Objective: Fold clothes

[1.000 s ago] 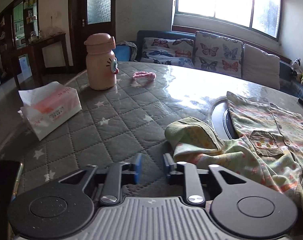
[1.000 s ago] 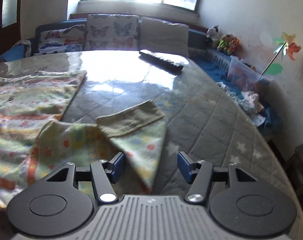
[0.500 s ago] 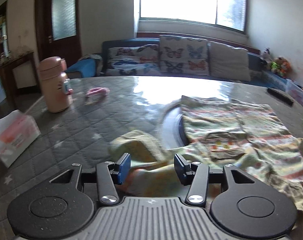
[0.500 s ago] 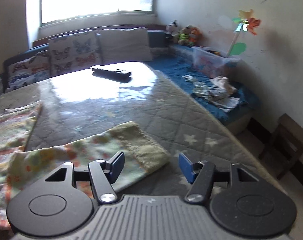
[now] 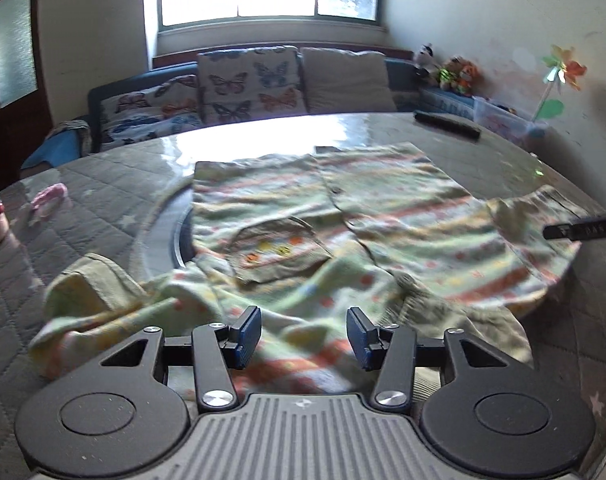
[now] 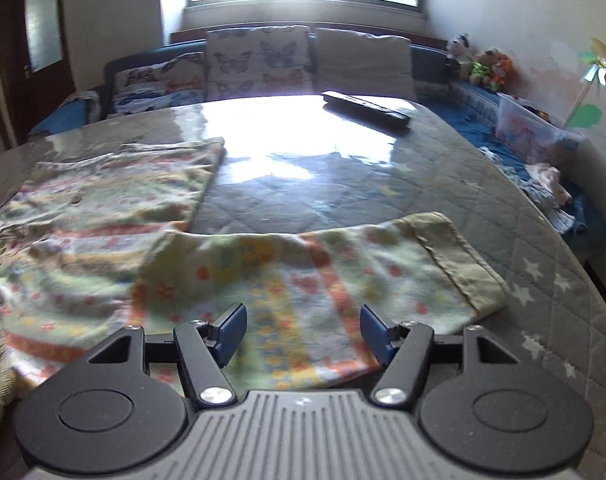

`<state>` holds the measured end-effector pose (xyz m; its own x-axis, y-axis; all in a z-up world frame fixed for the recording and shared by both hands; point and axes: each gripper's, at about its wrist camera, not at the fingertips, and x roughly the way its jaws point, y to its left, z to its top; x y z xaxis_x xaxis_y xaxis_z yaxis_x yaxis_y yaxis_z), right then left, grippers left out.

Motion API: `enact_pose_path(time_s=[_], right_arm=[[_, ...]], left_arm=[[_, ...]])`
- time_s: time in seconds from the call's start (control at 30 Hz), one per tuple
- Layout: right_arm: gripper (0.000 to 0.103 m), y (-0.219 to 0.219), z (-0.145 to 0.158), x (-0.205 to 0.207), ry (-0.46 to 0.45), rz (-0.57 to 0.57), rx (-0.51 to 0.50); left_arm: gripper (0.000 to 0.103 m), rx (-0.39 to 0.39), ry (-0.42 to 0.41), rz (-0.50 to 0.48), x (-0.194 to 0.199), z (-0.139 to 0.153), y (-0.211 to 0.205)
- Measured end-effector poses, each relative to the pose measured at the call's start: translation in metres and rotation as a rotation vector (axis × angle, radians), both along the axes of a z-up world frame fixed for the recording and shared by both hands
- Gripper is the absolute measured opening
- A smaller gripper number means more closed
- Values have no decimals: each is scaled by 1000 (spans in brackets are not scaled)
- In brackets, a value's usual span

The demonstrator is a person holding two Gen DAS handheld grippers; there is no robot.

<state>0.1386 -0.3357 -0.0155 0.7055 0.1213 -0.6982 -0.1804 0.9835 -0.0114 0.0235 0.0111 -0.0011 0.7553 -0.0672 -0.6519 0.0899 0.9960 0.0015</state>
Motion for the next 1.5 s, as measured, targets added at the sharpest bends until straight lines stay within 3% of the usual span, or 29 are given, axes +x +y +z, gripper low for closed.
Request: enact_pose_path(time_s=[0.27, 0.5, 0.8, 1.07, 1.1, 1.17, 1.27, 1.5], right_arm=[[70, 79, 19, -16, -20, 282, 23], [71, 147, 17, -22, -25, 465, 28], [77, 167, -4, -25, 27, 516, 25], [80, 167, -6, -21, 41, 507, 35], [81, 167, -6, -20, 41, 507, 35], [81, 168, -6, -20, 42, 508, 34], [81, 168, -6, -19, 44, 509, 32], [81, 169, -5, -19, 42, 509, 26]], left_arm=[[51, 43, 3, -84, -11, -9, -18], [51, -2, -25, -21, -15, 3, 6], [50, 112, -28, 233, 6, 8, 88], [49, 181, 38, 222, 25, -11, 109], [47, 184, 37, 222, 25, -12, 110], [28, 186, 31, 241, 26, -13, 114], [8, 167, 6, 296, 22, -8, 127], [7, 108, -40, 522, -4, 8, 181]])
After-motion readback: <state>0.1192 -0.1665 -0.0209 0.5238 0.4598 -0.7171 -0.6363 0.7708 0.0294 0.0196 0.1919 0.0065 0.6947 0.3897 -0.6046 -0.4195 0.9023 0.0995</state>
